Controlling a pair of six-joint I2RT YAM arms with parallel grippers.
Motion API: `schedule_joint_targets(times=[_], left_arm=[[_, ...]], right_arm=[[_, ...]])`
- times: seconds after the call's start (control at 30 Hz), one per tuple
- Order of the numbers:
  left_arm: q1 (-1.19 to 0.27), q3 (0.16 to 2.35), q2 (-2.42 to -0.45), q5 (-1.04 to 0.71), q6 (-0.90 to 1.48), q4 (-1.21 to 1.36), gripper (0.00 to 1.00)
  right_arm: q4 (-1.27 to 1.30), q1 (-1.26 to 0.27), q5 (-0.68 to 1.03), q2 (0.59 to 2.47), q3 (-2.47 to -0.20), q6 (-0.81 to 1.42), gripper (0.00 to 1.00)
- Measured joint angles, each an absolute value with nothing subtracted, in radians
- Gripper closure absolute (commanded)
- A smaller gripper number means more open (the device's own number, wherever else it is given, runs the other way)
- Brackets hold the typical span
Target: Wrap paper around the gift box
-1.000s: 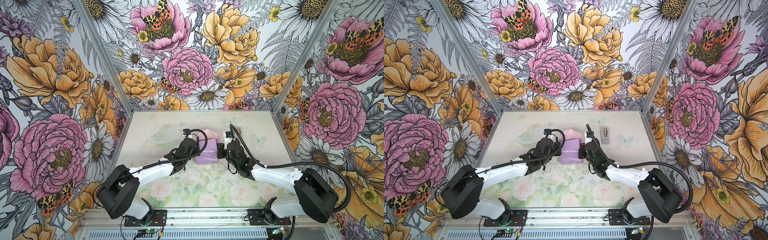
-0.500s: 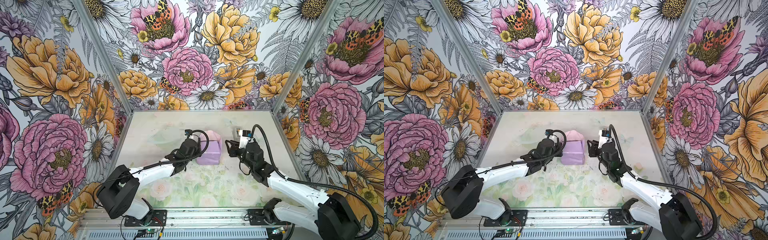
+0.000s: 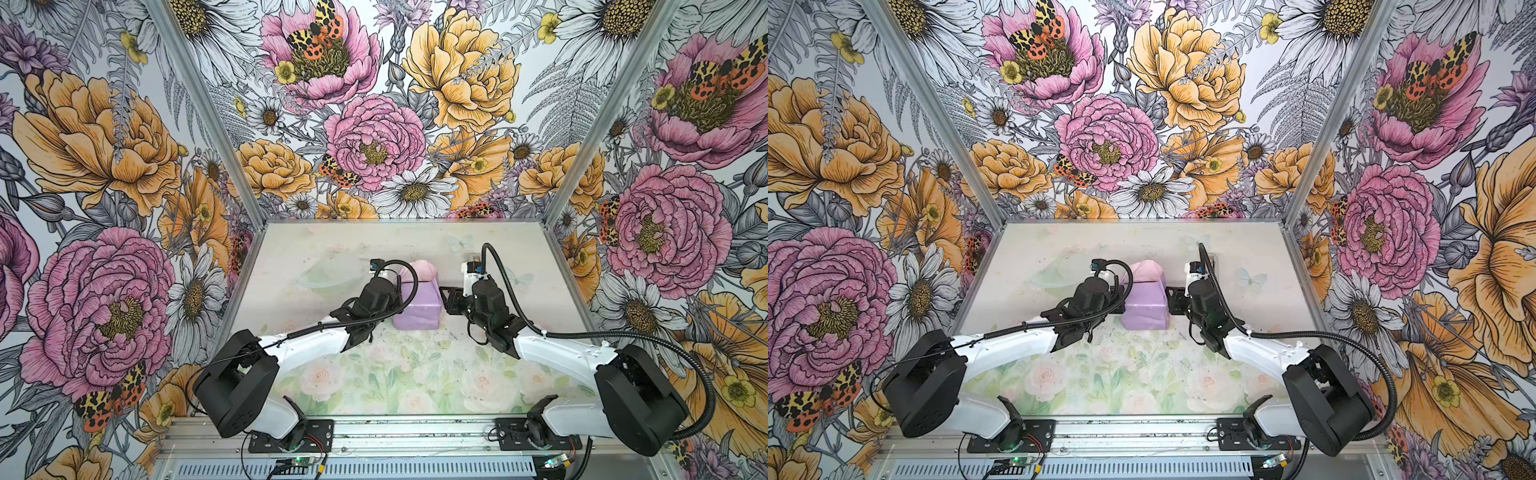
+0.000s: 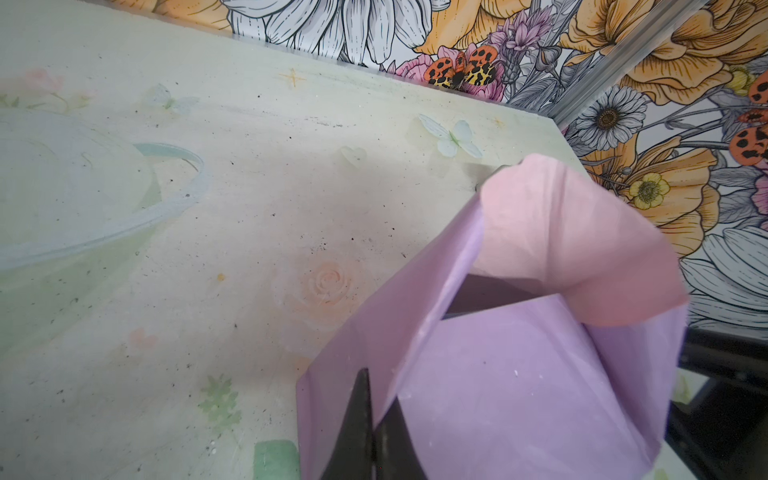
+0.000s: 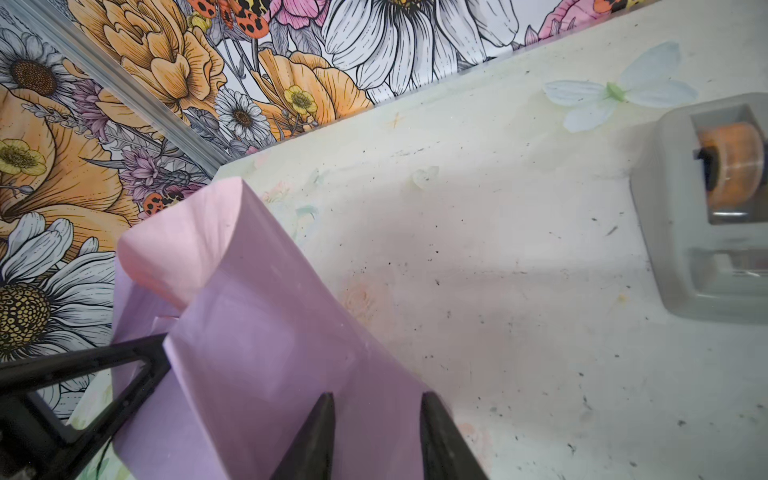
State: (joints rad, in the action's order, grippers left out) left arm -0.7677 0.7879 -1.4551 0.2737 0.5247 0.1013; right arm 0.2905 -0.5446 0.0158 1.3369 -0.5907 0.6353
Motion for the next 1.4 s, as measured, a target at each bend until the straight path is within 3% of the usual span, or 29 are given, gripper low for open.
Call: schedule_joint_targets(times=[0.23,0.33,0.5,0.63,1.0,1.4], left_arm=[[-0.769,0.795,-1.455,0.273,0.525,0.1,0.93],[-0.769,0.795,-1.455,0.273,0.524,0.096,0.86],[-0.762,0.805,-1.454,0.261,0.521,0.094,0.63],[-0.726,0.81,-1.428,0.196,0.51,0.093,0.39],[-0.633,0.825,-1.275,0.028,0.451,0.068,0.38],[-0.549,1.068,-1.344,-0.141,0.343,-0.189,0.35]], right_arm=[[0.303,-0.555,0.065,1.366,-0.604,0.628,0.63],[0.28,-0.555,0.092,1.386,-0.632,0.623,0.62],[0.232,-0.539,0.145,1.396,-0.658,0.61,0.61],[0.189,-0.517,0.2,1.398,-0.678,0.597,0.6],[0.173,-0.502,0.295,1.43,-0.706,0.583,0.58],[0.124,-0.493,0.343,1.436,-0.731,0.522,0.57]])
